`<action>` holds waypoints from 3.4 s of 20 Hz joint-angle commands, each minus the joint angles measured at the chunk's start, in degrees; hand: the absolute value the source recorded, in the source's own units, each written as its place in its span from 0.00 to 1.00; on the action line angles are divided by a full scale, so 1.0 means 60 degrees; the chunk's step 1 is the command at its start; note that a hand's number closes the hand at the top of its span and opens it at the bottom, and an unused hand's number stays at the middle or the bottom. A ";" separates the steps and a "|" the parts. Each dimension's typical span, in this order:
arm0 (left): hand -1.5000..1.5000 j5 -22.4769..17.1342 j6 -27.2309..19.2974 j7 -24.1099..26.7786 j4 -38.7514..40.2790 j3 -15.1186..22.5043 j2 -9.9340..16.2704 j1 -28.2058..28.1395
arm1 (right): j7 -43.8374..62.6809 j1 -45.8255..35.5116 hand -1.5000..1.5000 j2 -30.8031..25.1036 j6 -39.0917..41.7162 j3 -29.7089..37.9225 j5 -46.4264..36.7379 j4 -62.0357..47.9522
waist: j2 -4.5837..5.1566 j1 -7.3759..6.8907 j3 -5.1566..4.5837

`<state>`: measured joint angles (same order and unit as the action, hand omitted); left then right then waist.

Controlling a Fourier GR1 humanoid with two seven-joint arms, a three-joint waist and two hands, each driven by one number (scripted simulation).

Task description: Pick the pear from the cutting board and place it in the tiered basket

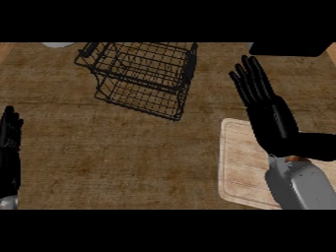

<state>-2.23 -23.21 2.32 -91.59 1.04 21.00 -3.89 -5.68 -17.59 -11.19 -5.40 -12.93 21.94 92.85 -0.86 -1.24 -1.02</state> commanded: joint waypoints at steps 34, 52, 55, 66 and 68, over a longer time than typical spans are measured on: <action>0.50 -0.1104 0.3581 0.0599 0.2769 0.1826 -0.1388 0.1939 | 1.0754 -0.3614 0.00 -0.6004 0.4189 -0.1867 -0.3520 -0.0462 | 0.0060 0.0395 0.0129; 0.50 -0.0934 0.3780 0.0459 0.2144 0.1613 -0.1538 0.1865 | 1.3094 -0.2426 0.00 -0.5206 0.3510 -0.2162 -0.4853 -0.0133 | 0.0130 0.0182 0.0162; 0.50 -0.0881 0.3865 0.0401 0.2254 0.1529 -0.1500 0.1823 | 1.2308 -0.1891 0.00 -0.4530 0.2920 -0.2419 -0.5569 -0.0745 | 0.0148 0.0163 0.0168; 0.50 -0.0618 0.3932 0.0164 0.1658 0.1476 -0.1723 0.1274 | 1.1625 -0.0816 0.00 -0.3872 0.2951 -0.1637 -0.6699 -0.1226 | 0.0133 0.0166 0.0169; 0.50 -0.0560 0.4099 0.0712 0.2264 0.1364 -0.1892 0.1544 | 1.1770 -0.1227 0.00 -0.3615 0.3346 -0.1450 -0.6769 -0.1473 | 0.0145 0.0172 0.0166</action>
<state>-6.37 1.09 5.03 -78.66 9.31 10.72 6.09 60.03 -24.01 -35.82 12.21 -22.69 -16.54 86.05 -0.02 -0.12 -0.01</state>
